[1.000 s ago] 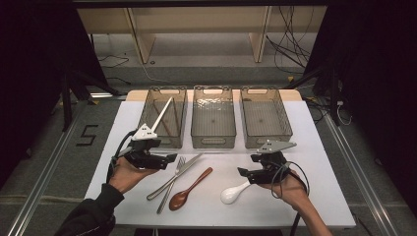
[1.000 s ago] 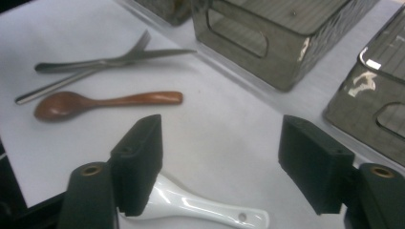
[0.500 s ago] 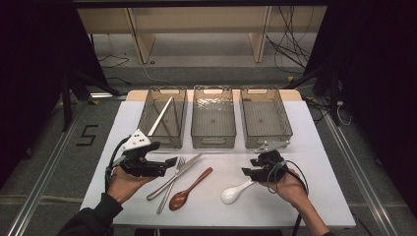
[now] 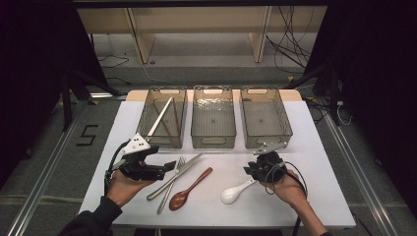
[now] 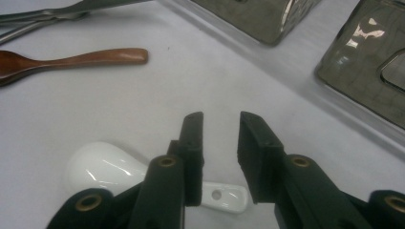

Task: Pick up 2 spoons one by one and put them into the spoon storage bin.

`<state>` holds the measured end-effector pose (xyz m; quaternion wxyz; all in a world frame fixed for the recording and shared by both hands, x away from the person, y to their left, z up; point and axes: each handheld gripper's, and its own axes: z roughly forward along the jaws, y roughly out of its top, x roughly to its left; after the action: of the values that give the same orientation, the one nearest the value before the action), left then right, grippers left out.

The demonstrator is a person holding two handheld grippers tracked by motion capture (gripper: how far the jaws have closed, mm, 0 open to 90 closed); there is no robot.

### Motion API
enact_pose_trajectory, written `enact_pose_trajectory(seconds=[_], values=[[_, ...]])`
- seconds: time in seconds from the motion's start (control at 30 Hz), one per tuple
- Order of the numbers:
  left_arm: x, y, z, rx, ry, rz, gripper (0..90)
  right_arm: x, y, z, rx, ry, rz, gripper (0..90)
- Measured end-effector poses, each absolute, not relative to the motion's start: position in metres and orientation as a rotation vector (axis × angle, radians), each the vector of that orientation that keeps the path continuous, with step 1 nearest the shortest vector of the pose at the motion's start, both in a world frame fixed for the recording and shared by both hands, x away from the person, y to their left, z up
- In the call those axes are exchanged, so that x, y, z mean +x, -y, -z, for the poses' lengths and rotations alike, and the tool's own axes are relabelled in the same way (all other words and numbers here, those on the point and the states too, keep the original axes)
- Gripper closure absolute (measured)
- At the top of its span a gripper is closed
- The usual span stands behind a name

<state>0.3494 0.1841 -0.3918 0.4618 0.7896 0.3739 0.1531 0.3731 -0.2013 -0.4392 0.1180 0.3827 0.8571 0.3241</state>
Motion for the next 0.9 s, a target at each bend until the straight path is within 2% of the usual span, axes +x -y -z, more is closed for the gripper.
enact_pose_trajectory(seconds=[0.23,0.9], values=[[0.351,-0.181,0.395,1.964,-0.909,-0.368,16.6,0.378,0.201,0.452,1.148,-2.536,-0.852,84.4],[0.349,-0.187,0.399,1.918,-0.891,-0.345,16.6,0.379,0.187,0.468,1.123,-2.645,-0.688,89.2]])
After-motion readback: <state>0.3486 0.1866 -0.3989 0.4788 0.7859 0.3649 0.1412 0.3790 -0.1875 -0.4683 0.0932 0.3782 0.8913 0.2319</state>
